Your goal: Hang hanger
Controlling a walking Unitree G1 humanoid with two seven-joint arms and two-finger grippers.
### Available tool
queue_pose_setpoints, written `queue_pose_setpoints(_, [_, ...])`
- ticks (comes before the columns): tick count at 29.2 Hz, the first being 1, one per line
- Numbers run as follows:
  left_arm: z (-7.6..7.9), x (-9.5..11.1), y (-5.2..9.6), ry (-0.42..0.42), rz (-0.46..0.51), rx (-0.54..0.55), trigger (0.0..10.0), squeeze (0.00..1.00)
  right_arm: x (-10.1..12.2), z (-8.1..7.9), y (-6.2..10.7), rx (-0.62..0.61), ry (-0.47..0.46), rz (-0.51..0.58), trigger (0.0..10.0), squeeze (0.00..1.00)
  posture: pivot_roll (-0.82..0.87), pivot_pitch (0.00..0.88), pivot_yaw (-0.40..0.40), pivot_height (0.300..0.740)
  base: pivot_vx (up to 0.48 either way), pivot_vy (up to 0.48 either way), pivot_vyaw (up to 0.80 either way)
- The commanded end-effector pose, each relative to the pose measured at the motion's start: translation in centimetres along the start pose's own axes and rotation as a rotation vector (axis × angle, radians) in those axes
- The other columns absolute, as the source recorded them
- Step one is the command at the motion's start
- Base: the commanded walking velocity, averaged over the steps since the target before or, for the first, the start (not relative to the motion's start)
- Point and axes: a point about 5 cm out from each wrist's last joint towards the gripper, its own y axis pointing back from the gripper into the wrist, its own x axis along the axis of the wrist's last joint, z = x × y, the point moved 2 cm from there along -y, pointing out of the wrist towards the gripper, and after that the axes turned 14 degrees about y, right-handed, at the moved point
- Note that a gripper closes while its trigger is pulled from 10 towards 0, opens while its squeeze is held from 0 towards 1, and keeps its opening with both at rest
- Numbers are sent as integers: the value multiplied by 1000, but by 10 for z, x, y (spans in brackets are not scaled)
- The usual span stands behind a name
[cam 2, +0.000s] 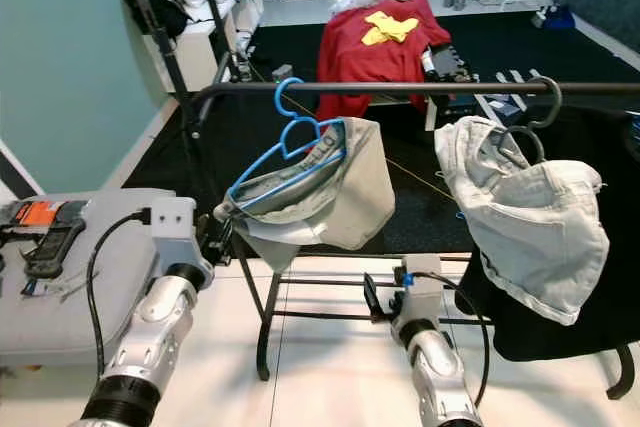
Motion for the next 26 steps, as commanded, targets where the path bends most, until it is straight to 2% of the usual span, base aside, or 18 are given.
queue_pose_setpoints(1, [3, 7, 2, 39, 40, -31, 10000, 0, -2, -5, 2, 14, 5, -9, 10000, 0, -85, 75, 60, 740, 0, 0, 0])
queue_pose_setpoints(8, [5, 8, 5, 49, 47, -58, 10000, 0, 0, -5, 2, 15, 6, 4, 10000, 0, -85, 74, 58, 740, 214, 0, 0])
queue_pose_setpoints(15, [-4, -1, 12, 34, 23, -29, 10000, 0, 0, -8, 4, 22, 7, 10, 10000, 0, -85, 76, 56, 740, 303, 0, 0])
queue_pose_setpoints(17, [-9, -6, 19, 24, 16, -17, 10000, 0, -1, -10, 6, 28, 9, 8, 10000, 0, -83, 73, 54, 740, 317, 0, 0])
queue_pose_setpoints(26, [-10, -5, 25, 64, 39, -37, 10000, 0, -1, -12, 8, 33, 8, 6, 10000, 0, -82, 69, 54, 740, 279, 0, 0])
